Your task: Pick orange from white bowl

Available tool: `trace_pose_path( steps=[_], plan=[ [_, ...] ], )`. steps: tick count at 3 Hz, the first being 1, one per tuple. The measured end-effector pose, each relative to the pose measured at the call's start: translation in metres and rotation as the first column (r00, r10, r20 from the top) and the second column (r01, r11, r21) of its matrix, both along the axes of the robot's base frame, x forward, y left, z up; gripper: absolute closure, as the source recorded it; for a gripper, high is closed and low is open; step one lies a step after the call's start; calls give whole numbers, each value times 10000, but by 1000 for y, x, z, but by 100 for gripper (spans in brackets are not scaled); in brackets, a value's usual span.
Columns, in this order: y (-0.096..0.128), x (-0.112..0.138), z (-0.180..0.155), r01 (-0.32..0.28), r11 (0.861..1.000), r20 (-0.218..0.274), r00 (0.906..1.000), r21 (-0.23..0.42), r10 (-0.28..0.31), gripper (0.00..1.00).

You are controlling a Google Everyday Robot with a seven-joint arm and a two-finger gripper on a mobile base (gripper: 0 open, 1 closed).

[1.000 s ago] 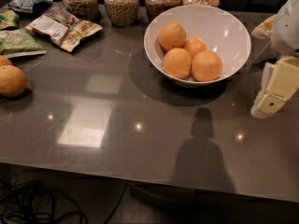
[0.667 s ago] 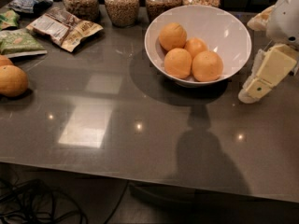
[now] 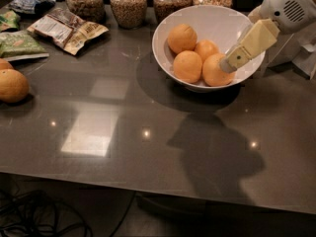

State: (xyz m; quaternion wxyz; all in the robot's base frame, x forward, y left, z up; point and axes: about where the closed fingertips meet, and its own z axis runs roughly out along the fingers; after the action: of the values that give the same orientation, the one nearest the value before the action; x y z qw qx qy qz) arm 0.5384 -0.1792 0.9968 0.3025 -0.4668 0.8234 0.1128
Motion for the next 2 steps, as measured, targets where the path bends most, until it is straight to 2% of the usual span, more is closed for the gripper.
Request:
trace_pose_path(
  steps=[1,2],
  plan=[
    [1,0,0,349,9992,-211,9992,176,-345,0],
    [1,1,0,392,9991,-193,9991,142,-389,0]
  ],
)
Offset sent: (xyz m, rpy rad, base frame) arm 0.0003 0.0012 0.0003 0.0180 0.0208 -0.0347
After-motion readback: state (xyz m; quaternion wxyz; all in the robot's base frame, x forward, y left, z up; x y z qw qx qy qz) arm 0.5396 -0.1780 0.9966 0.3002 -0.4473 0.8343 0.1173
